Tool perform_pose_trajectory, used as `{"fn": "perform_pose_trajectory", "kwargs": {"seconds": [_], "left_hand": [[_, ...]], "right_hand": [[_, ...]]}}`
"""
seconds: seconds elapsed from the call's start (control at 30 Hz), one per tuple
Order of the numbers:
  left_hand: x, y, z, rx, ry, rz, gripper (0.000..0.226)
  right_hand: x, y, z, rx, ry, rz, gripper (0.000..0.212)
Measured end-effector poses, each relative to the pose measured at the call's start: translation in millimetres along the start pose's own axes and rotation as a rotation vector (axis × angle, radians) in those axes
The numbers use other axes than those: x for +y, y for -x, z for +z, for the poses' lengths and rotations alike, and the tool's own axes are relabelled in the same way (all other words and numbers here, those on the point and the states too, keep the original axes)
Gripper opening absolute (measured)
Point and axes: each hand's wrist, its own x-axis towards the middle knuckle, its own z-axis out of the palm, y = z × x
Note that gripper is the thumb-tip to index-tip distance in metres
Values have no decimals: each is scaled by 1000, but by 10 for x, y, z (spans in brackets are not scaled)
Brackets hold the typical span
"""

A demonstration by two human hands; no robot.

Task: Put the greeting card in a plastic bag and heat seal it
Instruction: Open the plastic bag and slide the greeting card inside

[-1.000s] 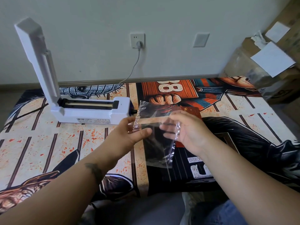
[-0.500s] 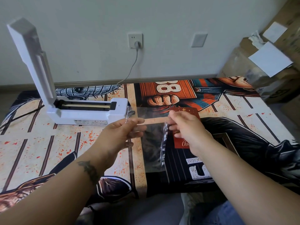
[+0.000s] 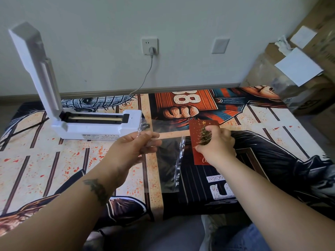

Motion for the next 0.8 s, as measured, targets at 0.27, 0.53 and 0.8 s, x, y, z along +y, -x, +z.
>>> {"fn": "perform_pose_trajectory", "kwargs": {"seconds": [0.27, 0.53, 0.8], "left_hand": [[11, 12, -16, 15, -14, 17, 22], [3, -14, -59, 14, 21, 30, 20], [29, -10, -45, 78, 32, 55, 20]], "right_hand": [[-18, -3, 20, -15, -37, 45, 90], [-72, 17, 0, 69, -369, 40, 104], [-183, 0, -143, -24, -815, 94, 34]]}}
